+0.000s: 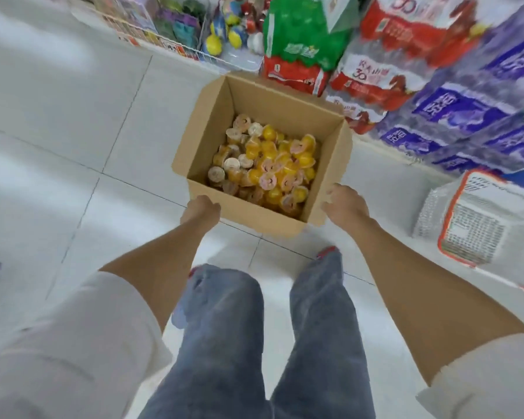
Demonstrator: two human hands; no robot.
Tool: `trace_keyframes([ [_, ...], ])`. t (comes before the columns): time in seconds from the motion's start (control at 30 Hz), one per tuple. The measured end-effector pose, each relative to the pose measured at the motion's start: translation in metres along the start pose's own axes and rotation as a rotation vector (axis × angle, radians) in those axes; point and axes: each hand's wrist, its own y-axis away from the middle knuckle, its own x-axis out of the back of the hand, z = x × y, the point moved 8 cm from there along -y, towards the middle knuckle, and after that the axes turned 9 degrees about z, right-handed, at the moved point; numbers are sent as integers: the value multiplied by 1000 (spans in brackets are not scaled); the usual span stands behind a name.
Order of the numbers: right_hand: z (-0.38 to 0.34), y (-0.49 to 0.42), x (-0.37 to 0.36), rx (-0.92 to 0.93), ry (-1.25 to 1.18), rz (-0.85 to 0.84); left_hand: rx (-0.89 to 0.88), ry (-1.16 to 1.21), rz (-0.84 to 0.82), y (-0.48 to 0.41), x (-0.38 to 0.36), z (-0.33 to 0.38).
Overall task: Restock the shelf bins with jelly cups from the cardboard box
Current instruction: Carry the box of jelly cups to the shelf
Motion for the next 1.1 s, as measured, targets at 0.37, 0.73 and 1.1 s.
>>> trace_keyframes([
  [0.37,-25,-242,2,385,243,-157,468,222,-9,-72,-113,75],
  [0.73,-118,-410,-68,423,284,-222,1194,898,173,-114,-216,45],
  [1.1,-143,-440,-89,611,505,-19,1121,805,254,-120,-235,24],
])
